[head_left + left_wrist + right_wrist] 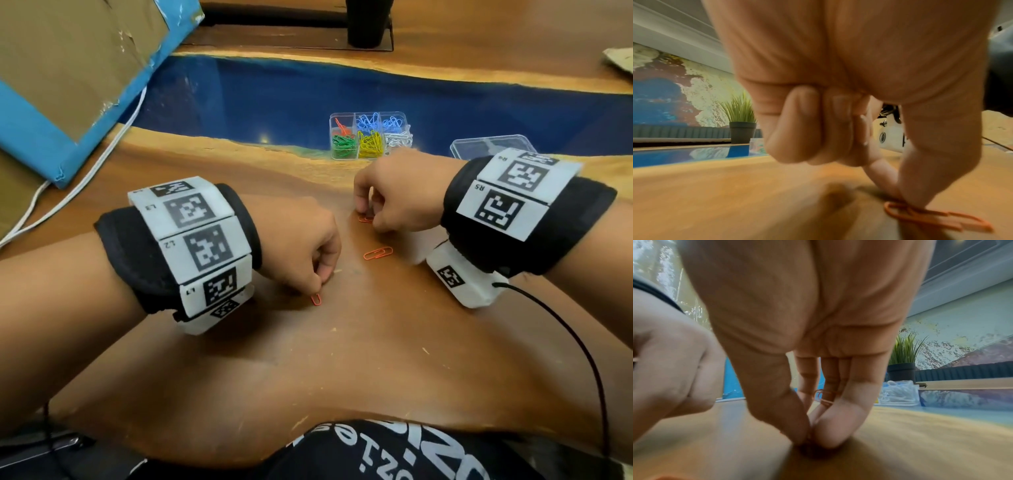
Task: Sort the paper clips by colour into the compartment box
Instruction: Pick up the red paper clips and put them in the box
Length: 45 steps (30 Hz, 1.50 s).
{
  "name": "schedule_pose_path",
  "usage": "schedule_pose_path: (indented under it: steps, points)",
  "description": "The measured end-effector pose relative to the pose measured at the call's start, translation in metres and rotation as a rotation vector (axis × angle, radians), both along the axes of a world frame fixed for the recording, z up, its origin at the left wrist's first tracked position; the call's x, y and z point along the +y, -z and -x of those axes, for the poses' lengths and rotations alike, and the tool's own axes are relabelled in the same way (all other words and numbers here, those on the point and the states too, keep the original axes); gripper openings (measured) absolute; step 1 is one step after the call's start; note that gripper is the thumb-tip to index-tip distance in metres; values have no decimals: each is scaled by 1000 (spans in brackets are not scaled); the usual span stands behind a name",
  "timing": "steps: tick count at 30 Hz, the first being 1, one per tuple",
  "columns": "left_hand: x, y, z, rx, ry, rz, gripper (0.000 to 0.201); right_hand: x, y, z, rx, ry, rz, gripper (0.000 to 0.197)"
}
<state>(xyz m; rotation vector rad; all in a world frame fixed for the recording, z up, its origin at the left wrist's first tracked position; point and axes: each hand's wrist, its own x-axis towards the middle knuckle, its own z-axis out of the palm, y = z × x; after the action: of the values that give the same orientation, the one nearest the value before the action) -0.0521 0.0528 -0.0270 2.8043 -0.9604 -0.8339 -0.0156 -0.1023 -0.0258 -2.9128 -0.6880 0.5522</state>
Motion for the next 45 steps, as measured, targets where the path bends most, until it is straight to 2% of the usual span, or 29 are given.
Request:
schedule_pose_path:
  steps: [5,10,15,20,22,27,30,33,38,42,45]
  points:
    - [4,-1,-2,16,5,-38,22,-7,-1,6,29,18,15,10]
    - [8,2,2,68,39,-57,12,-16,0,5,67,65,-37,14]
    - [5,1,-3,24,30,-58,7,-10,1,8,51,14,-69,13]
    - [10,0,-21,-79,-103,24,17,3,1,6,-47,-81,-70,15]
    - [11,-4,-31,-87,-170,58,18,6,1,8,-52,-93,-79,19]
    - [7,-11,-59,-175,-244,81,23,7,-1,11,-53,-107,-28,15]
    - [0,-14,-78,-190,-299,109,22,2,-2,7,-10,-42,-64,12]
    - [-6,-14,-94,-201,-350,135,16,-7,-4,4,47,20,-139,24]
    - [-14,-13,-115,-247,-372,186,11,-18,-3,8,160,44,-173,25]
    - [-22,-20,-132,-287,-328,114,14,-24,-4,7,221,29,-165,26]
    - [-28,-23,-145,-301,-331,75,23,-25,-4,12,268,-9,-149,19]
